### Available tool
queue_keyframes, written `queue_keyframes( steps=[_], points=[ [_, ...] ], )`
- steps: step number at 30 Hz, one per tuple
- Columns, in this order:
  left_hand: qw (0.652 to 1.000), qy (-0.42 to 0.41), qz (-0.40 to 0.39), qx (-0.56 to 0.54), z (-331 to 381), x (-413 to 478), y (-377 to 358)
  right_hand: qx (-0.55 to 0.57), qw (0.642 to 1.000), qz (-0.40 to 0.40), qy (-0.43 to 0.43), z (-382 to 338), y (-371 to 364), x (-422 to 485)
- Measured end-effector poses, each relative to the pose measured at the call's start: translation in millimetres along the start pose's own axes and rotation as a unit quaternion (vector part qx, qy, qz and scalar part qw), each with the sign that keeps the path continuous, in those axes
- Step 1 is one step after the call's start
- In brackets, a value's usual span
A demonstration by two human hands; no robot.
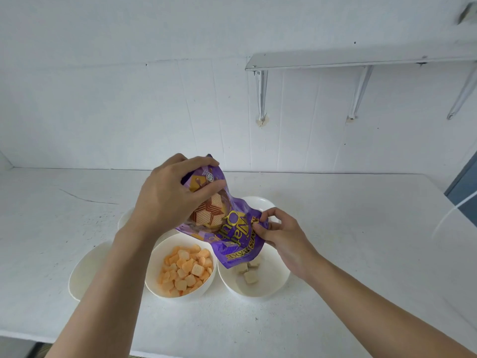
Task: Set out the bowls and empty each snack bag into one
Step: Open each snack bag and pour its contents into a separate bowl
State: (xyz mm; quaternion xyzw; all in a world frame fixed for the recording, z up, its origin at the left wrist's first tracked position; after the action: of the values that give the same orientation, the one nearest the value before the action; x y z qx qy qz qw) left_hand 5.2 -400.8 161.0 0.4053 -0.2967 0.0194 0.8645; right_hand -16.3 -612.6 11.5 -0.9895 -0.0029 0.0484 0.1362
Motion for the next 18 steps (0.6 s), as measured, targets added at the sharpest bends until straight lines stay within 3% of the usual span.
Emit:
queue_keyframes(
  steps=[5, 10, 14, 18],
  points=[
    [1.0, 0.011, -0.007, -0.022, 1.1, 1.1, -2.7, 0.045, 0.999, -0.025, -0.017, 1.7, 3.2, 1.7],
    [0.999, -0.016, 0.033, -0.023, 16.5, 13.1, 21.9, 0.078, 0.995, -0.051, 0.028, -15.8, -4.5, 3.4],
    [1.0, -0.02, 0.02, -0.012, 18.6, 11.8, 20.7, 0.055, 0.997, -0.049, 0.038, -15.6, -4.4, 2.7],
    [1.0, -0.007, -0.019, 0.023, 12.6, 3.1, -1.7, -0.021, 0.999, -0.027, -0.007, 5.9, 3.4, 2.3]
  ],
)
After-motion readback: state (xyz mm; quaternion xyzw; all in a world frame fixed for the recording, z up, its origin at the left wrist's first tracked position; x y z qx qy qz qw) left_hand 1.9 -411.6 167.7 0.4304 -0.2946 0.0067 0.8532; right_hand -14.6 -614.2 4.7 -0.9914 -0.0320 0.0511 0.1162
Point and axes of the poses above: each hand's wrist, its own x-axis towards the middle knuckle, its own y-axis out of the back of the hand, z = x × y, the point moved 6 cm from there along x, towards the middle knuckle, and after that the axes turned 1 degree about -x, right-handed, at the moved point
